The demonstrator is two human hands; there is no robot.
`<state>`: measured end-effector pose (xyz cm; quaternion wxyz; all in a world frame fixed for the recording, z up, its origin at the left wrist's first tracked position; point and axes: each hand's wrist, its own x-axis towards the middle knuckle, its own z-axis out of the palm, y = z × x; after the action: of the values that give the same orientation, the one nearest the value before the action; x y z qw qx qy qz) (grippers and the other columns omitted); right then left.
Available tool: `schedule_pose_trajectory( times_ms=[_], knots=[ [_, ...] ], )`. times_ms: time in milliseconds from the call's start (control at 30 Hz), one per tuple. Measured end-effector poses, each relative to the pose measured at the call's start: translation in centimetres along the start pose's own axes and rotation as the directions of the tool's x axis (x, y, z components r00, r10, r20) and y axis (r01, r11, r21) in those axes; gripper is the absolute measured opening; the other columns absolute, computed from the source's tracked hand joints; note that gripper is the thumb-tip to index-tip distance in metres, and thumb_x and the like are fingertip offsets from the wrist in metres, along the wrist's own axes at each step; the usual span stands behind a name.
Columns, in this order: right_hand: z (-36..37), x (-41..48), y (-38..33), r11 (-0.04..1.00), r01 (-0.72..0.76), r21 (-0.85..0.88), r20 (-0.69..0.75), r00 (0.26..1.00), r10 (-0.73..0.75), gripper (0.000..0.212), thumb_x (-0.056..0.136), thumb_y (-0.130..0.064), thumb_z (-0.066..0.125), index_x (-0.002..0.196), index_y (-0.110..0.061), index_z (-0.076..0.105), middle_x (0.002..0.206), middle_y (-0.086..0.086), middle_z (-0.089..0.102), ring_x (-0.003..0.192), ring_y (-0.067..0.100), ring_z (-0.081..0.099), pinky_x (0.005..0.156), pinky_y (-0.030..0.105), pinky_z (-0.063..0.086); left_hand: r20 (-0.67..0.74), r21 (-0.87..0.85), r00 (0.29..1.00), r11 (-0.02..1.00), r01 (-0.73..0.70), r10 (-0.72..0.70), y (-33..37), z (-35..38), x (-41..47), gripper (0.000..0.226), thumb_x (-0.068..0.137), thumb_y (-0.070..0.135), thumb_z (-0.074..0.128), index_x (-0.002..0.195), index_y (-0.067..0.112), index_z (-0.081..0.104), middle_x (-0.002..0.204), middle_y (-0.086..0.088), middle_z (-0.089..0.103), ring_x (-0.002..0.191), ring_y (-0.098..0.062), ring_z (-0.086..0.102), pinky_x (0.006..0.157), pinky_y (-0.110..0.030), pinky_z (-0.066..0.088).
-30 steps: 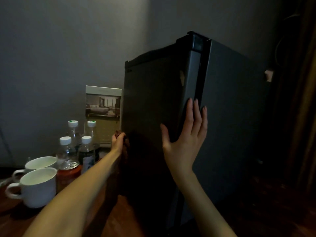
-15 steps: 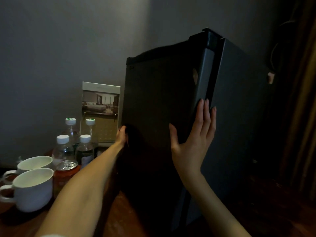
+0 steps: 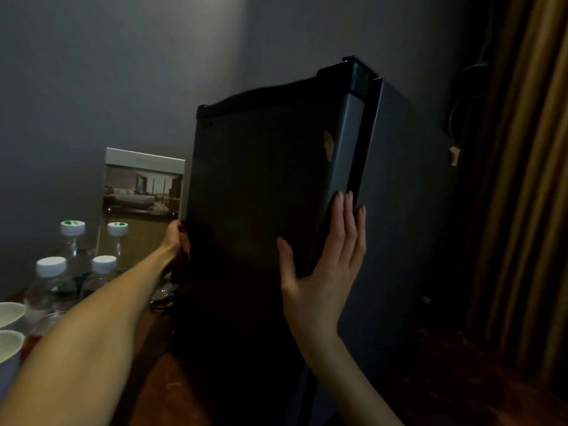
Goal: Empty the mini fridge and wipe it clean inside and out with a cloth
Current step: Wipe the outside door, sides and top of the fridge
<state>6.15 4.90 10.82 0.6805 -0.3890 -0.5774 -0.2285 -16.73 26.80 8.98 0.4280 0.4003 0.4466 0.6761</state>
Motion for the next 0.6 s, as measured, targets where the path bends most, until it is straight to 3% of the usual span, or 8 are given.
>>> schedule_pose_trajectory(
  times_ms=[133,233,300,467,533,600],
  knots=[
    [-0.1,0.0,0.1,1.000,0.008,-0.003,0.000,1.000,-0.008,0.083,0.085,-0.038,0.066,0.151,-0.021,0.017,0.159,0.002,0.024,0.149,0.018,0.010,0.118,0.052,0.020,-0.032,-0.020,0.999,1.000,0.024,-0.025,-0.8,-0.1,0.8,0.042,0.104,0.027,0.021,0.077,0.012,0.050,0.077,-0.014,0.052,0.072,-0.023,0.050,0.061,-0.029,0.038],
    [-0.1,0.0,0.3,1.000,0.011,0.014,-0.011,1.000,-0.010,0.086,0.083,-0.035,0.071,0.151,-0.022,0.019,0.158,0.001,0.026,0.149,0.019,0.012,0.118,0.051,0.020,-0.036,-0.019,0.996,0.997,0.075,-0.076,-2.7,-1.6,3.3,0.047,0.094,0.046,0.035,0.096,0.009,0.063,0.102,-0.018,0.063,0.088,-0.029,0.060,0.079,-0.035,0.048],
    [0.0,0.2,0.4,1.000,0.017,0.017,-0.021,1.000,-0.017,0.087,0.082,-0.034,0.072,0.150,-0.023,0.020,0.157,0.001,0.026,0.149,0.019,0.013,0.118,0.050,0.020,-0.053,-0.058,0.989,0.989,0.137,-0.140,-4.7,-2.4,6.5,0.053,0.089,0.051,0.039,0.107,0.010,0.065,0.107,-0.018,0.067,0.097,-0.032,0.063,0.087,-0.044,0.050],
    [-0.1,0.3,0.5,0.999,0.031,0.038,-0.015,0.999,-0.031,0.086,0.081,-0.035,0.071,0.150,-0.024,0.021,0.158,0.000,0.026,0.148,0.020,0.014,0.117,0.050,0.020,-0.101,-0.154,0.982,0.977,0.145,-0.161,-4.8,-1.8,5.7,0.049,0.097,0.039,0.030,0.112,0.006,0.063,0.124,-0.016,0.061,0.113,-0.032,0.057,0.102,-0.043,0.042],
    [0.0,0.3,0.6,0.998,0.037,0.043,-0.012,0.999,-0.036,0.085,0.081,-0.035,0.070,0.150,-0.024,0.021,0.158,0.000,0.026,0.148,0.020,0.015,0.118,0.048,0.019,-0.126,-0.157,0.979,0.978,0.139,-0.159,-3.0,-0.7,2.7,0.042,0.099,0.030,0.028,0.108,0.005,0.060,0.123,-0.020,0.058,0.106,-0.032,0.056,0.100,-0.039,0.041],
    [-0.1,0.3,0.8,0.998,0.040,0.050,-0.010,0.999,-0.039,0.086,0.081,-0.035,0.070,0.150,-0.025,0.020,0.158,-0.001,0.026,0.148,0.020,0.015,0.119,0.046,0.017,-0.164,-0.177,0.972,0.974,0.138,-0.168,-1.7,0.3,0.3,0.044,0.100,0.034,0.027,0.110,0.005,0.058,0.113,-0.020,0.059,0.098,-0.030,0.056,0.098,-0.039,0.041]
  ],
)
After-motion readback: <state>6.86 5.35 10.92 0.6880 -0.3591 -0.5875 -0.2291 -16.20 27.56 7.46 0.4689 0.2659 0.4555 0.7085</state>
